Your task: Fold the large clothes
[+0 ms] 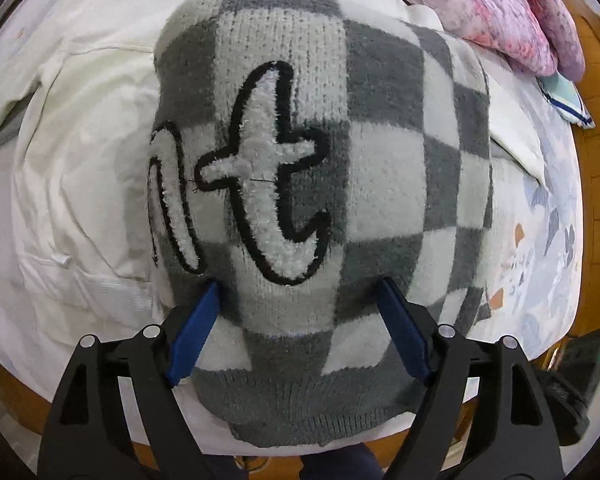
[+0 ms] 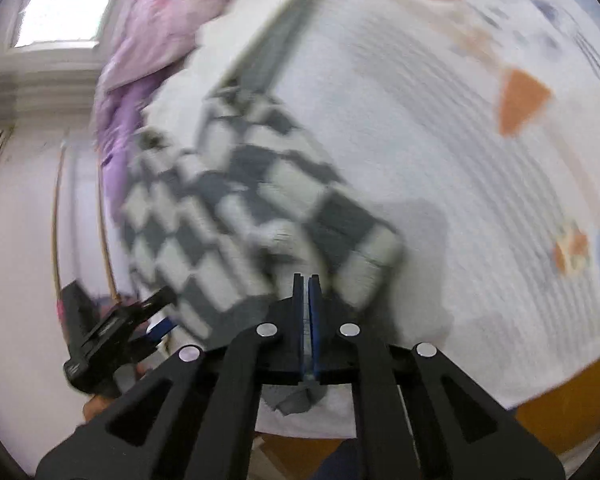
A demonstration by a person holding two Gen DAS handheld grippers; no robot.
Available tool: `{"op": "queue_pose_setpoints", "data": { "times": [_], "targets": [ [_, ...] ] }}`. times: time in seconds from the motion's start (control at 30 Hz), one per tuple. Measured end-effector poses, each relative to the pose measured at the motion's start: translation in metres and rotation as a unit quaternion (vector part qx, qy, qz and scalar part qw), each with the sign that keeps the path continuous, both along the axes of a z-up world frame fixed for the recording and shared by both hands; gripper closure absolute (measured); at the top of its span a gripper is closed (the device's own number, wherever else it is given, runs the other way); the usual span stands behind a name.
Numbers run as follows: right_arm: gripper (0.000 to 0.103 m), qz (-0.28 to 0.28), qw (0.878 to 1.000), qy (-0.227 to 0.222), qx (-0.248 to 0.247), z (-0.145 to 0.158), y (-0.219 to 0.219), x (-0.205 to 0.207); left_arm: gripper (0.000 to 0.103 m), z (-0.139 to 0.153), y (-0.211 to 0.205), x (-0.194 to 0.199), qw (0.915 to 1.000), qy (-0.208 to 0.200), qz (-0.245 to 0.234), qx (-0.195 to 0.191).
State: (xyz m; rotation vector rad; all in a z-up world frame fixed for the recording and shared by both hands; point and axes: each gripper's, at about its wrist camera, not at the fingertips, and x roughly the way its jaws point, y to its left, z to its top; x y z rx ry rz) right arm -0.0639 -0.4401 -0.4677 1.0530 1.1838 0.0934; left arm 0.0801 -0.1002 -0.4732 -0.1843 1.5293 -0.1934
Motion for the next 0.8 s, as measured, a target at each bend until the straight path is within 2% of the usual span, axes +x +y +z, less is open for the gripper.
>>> {"op": "queue_pose_setpoints", "data": {
  "times": [0.03, 0.07, 0.1, 0.17, 0.27, 0.37, 0.43, 0.47, 0.5, 0.53, 0.57, 0.6, 0.73, 0.8],
  "targets": [
    [0.072, 0.016, 1.0, -0.016, -0.021, 0.009, 0.003, 0.006, 0.023, -0.001, 0.001, 0.0, 1.0, 0.002, 0.006, -0.004],
    [0.046, 0.033, 0.998, -0.036, -0.049, 0.019, 0.011, 0.016, 0.023, -0.001, 0.004, -0.001, 0.9999, 0.003, 0.012, -0.009],
    [0.041, 0.05, 0.995, -0.051, -0.071, 0.025, 0.017, 0.026, 0.023, -0.001, 0.004, -0.001, 0.9999, 0.002, 0.01, -0.011],
    [0.038, 0.09, 0.99, -0.061, -0.089, 0.026, 0.033, 0.053, 0.023, 0.001, 0.006, -0.003, 0.9999, 0.002, 0.003, -0.011],
    [0.036, 0.129, 0.985, -0.055, -0.105, 0.006, 0.048, 0.09, 0.023, 0.001, 0.003, 0.0, 0.9999, 0.003, 0.0, -0.016],
    [0.035, 0.165, 0.98, -0.022, -0.114, -0.02, 0.062, 0.117, 0.023, 0.001, 0.003, 0.001, 0.9998, 0.002, 0.002, -0.022],
    [0.034, 0.174, 0.979, -0.014, -0.101, -0.028, 0.062, 0.12, 0.023, 0.002, 0.008, -0.004, 0.9996, 0.0, 0.002, -0.027],
    [0.036, 0.18, 0.978, -0.005, -0.103, -0.032, 0.062, 0.123, 0.023, 0.003, 0.01, -0.006, 0.9996, 0.0, 0.001, -0.029],
    [0.049, 0.184, 0.978, -0.002, -0.095, -0.035, 0.062, 0.123, 0.023, 0.004, 0.011, -0.006, 0.9994, 0.0, -0.001, -0.034],
    [0.057, 0.187, 0.978, -0.003, -0.091, -0.037, 0.062, 0.125, 0.023, 0.004, 0.012, -0.007, 0.9993, 0.0, -0.001, -0.036],
    [0.072, 0.189, 0.978, -0.005, -0.089, -0.035, 0.063, 0.124, 0.023, 0.005, 0.015, -0.009, 0.9992, 0.001, 0.001, -0.041],
    [0.08, 0.19, 0.977, -0.013, -0.092, -0.03, 0.062, 0.121, 0.023, 0.006, 0.018, -0.01, 0.9991, 0.002, 0.003, -0.043],
    [0.085, 0.164, 0.982, -0.04, -0.088, -0.003, 0.047, 0.098, 0.023, 0.018, 0.022, -0.014, 0.9976, -0.001, 0.021, -0.066],
    [0.085, 0.143, 0.986, -0.038, -0.081, 0.003, 0.033, 0.082, 0.024, 0.028, 0.023, -0.018, 0.9963, -0.008, 0.03, -0.08]
  ]
}}
